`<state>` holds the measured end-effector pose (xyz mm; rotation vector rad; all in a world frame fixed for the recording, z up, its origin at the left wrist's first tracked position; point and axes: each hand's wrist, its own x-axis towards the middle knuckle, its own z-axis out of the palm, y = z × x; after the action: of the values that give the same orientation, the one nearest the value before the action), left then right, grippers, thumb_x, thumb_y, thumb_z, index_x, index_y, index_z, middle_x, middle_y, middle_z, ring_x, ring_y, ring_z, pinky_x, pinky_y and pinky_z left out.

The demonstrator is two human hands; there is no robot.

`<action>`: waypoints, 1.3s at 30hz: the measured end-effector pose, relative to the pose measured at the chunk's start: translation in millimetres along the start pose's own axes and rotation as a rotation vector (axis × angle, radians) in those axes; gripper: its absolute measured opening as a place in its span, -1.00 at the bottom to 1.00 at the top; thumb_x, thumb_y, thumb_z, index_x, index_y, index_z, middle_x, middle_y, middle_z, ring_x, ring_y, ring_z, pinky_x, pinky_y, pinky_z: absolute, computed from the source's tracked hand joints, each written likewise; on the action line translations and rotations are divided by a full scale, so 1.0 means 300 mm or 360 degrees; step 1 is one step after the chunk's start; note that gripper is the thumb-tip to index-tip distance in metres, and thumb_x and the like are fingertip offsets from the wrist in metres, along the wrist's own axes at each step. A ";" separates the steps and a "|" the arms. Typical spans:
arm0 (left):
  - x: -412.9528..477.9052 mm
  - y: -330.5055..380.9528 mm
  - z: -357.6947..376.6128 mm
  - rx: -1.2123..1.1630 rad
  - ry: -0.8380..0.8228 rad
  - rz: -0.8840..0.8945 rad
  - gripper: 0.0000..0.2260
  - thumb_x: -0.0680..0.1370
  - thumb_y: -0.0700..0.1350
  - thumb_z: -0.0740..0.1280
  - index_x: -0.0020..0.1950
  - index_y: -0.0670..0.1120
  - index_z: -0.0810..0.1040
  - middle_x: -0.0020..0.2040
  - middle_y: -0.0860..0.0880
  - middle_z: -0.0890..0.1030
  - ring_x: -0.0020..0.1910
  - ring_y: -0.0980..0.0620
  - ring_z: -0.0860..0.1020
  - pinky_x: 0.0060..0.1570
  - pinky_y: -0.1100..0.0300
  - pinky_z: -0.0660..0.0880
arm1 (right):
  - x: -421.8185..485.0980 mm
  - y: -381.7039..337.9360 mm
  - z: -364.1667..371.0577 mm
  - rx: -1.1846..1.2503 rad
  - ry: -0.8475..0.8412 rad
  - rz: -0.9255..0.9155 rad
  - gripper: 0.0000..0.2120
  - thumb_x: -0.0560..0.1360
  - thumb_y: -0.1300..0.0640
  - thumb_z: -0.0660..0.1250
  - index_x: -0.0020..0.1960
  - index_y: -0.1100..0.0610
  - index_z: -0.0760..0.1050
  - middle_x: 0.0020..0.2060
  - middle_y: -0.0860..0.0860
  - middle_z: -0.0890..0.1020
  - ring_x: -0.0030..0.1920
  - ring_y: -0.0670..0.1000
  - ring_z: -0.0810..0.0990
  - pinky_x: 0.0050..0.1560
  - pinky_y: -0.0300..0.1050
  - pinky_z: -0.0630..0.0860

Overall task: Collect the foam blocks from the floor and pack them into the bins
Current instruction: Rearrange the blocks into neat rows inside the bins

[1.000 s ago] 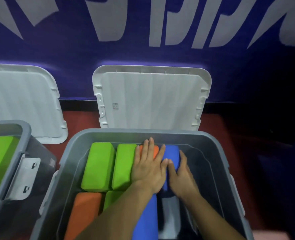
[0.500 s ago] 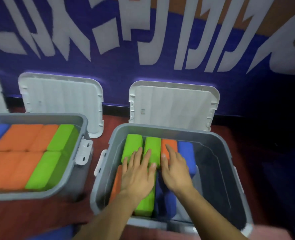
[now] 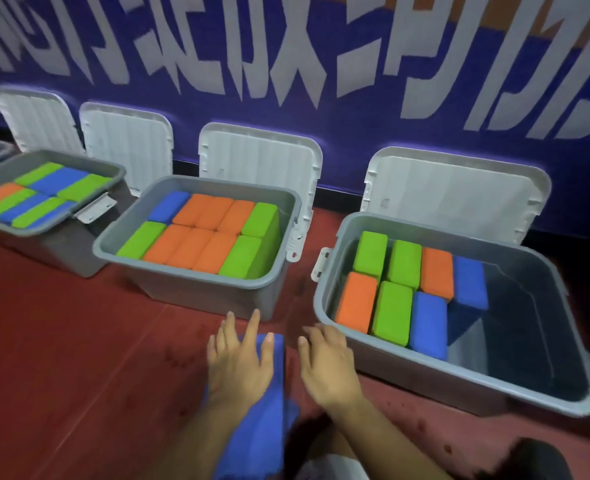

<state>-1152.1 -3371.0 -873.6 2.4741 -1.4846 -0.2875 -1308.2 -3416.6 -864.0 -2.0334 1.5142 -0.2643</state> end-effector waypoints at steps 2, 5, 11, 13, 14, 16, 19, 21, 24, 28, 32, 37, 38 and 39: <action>-0.046 -0.079 0.000 0.0020 -0.0137 -0.0187 -0.28 0.50 0.36 -0.13 0.58 0.12 0.31 0.53 -0.35 0.30 0.50 -0.32 0.31 0.45 -0.27 0.24 | -0.030 -0.016 0.079 0.0031 -0.0168 0.0031 -0.45 0.63 -0.23 -0.09 0.46 -0.01 0.37 0.38 0.02 0.45 0.43 0.11 0.36 0.41 0.07 0.34; -0.082 -0.134 0.017 0.0028 -0.0426 -0.0452 -0.35 0.55 0.43 -0.15 0.62 0.30 -0.09 0.65 -0.24 -0.05 0.62 -0.21 0.01 0.49 -0.34 0.00 | -0.043 -0.038 0.191 0.0294 -0.0438 0.0241 -0.41 0.68 -0.17 0.02 0.63 0.04 0.12 0.53 0.14 0.34 0.50 0.17 0.34 0.49 0.00 0.27; -0.097 -0.163 0.053 -0.0279 -0.0607 -0.0673 -0.36 0.59 0.40 0.02 0.61 0.33 -0.14 0.57 -0.25 0.14 0.54 -0.27 0.22 0.49 -0.24 0.19 | -0.047 -0.098 0.255 0.0653 -0.0546 0.0507 -0.40 0.72 -0.09 0.06 0.67 0.08 -0.03 0.59 0.13 0.25 0.55 0.12 0.29 0.39 -0.21 0.23; -0.096 -0.171 0.045 -0.0370 -0.0570 -0.0686 -0.36 0.59 0.41 0.03 0.62 0.32 -0.09 0.49 -0.22 0.23 0.48 -0.26 0.29 0.47 -0.15 0.25 | -0.044 -0.101 0.258 0.0797 -0.0466 0.0558 -0.37 0.71 -0.10 0.11 0.67 0.07 -0.03 0.60 0.06 0.22 0.57 0.08 0.26 0.46 -0.18 0.18; -0.085 -0.159 0.034 -0.0404 -0.0521 -0.0671 -0.37 0.58 0.41 0.02 0.62 0.32 -0.07 0.47 -0.19 0.24 0.47 -0.24 0.31 0.46 -0.14 0.26 | -0.035 -0.100 0.241 0.0917 -0.0393 0.0562 -0.33 0.69 -0.12 0.15 0.67 0.07 -0.03 0.61 0.04 0.21 0.57 0.06 0.24 0.51 -0.15 0.15; -0.068 -0.141 0.001 -0.0440 -0.0360 -0.0601 -0.38 0.57 0.41 0.01 0.61 0.33 -0.03 0.46 -0.15 0.25 0.43 -0.23 0.36 0.45 -0.16 0.27 | -0.026 -0.112 0.205 0.1199 -0.0289 0.0614 -0.24 0.61 -0.26 0.22 0.66 0.03 0.02 0.59 0.01 0.23 0.57 0.05 0.25 0.57 -0.03 0.16; -0.008 -0.045 -0.079 -0.0625 -0.0133 -0.0393 -0.38 0.56 0.38 0.02 0.60 0.30 0.03 0.49 -0.14 0.25 0.42 -0.26 0.39 0.45 -0.24 0.22 | 0.025 -0.097 0.091 0.1458 -0.0020 0.0584 -0.37 0.43 -0.52 0.21 0.40 -0.24 0.41 0.43 -0.01 0.45 0.40 0.01 0.45 0.50 0.13 0.33; 0.037 0.034 -0.131 -0.0800 -0.0048 -0.0257 -0.39 0.57 0.37 0.06 0.60 0.28 0.06 0.51 -0.12 0.23 0.44 -0.26 0.37 0.45 -0.29 0.19 | 0.074 -0.050 0.020 0.1480 0.0145 0.0521 -0.52 0.38 -0.62 0.17 0.06 -0.30 0.45 0.18 0.08 0.59 0.13 0.08 0.57 0.36 0.25 0.46; 0.095 0.184 -0.225 -0.1045 0.0017 0.0004 -0.33 0.50 0.48 0.07 0.57 0.27 0.12 0.51 -0.09 0.25 0.47 -0.20 0.33 0.45 -0.31 0.18 | 0.073 -0.069 -0.222 0.1505 0.0293 0.0412 -0.45 0.31 -0.69 0.11 -0.04 -0.25 0.36 -0.02 0.09 0.57 -0.07 0.10 0.56 0.11 0.13 0.55; 0.159 0.437 -0.347 -0.1318 0.0013 0.0308 -0.20 0.38 0.54 0.08 0.54 0.18 0.19 0.51 -0.05 0.30 0.49 -0.08 0.31 0.47 -0.09 0.25 | 0.055 -0.073 -0.543 0.1762 0.0389 0.0282 -0.51 0.54 -0.47 0.10 0.33 -0.22 0.36 0.19 -0.10 0.63 0.14 0.06 0.66 0.02 0.13 0.65; 0.181 0.744 -0.442 -0.1502 -0.0205 0.0463 -0.34 0.48 0.48 0.17 0.44 0.12 0.24 0.45 -0.11 0.37 0.41 -0.06 0.33 0.33 0.01 0.30 | 0.028 0.014 -0.845 0.1754 0.0410 0.0279 -0.31 0.30 -0.34 0.38 0.30 0.03 0.45 0.09 0.03 0.65 -0.03 0.09 0.64 -0.07 0.10 0.59; 0.114 1.059 -0.436 -0.1687 -0.0568 0.0615 -0.21 0.24 0.58 0.07 0.27 0.07 0.19 0.31 -0.01 0.43 0.19 -0.07 0.48 0.15 0.03 0.36 | -0.026 0.157 -1.039 0.1343 0.0729 0.0361 -0.27 0.29 -0.43 0.39 0.26 0.00 0.35 0.08 0.01 0.60 0.05 0.04 0.65 0.12 0.09 0.61; 0.102 1.098 -0.419 -0.1692 -0.0629 0.0664 -0.19 0.24 0.58 0.07 0.30 0.08 0.19 0.33 0.00 0.42 0.23 -0.06 0.48 0.20 0.02 0.39 | -0.030 0.197 -1.053 0.1301 0.0799 0.0357 -0.23 0.33 -0.43 0.41 0.34 -0.01 0.31 0.13 0.02 0.61 0.08 0.03 0.67 0.19 0.13 0.61; 0.098 1.142 -0.387 -0.1686 -0.0696 0.0721 -0.18 0.26 0.57 0.07 0.37 0.11 0.17 0.39 0.02 0.39 0.29 -0.05 0.47 0.28 0.00 0.39 | -0.041 0.236 -1.070 0.1278 0.0831 0.0337 -0.19 0.38 -0.40 0.43 0.44 -0.01 0.26 0.19 0.03 0.61 0.10 0.02 0.68 0.23 0.14 0.60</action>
<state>-1391.7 -3540.6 -660.0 1.2519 -1.4200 -1.1967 -1524.7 -3525.2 -641.4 -1.1981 1.5388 -1.1735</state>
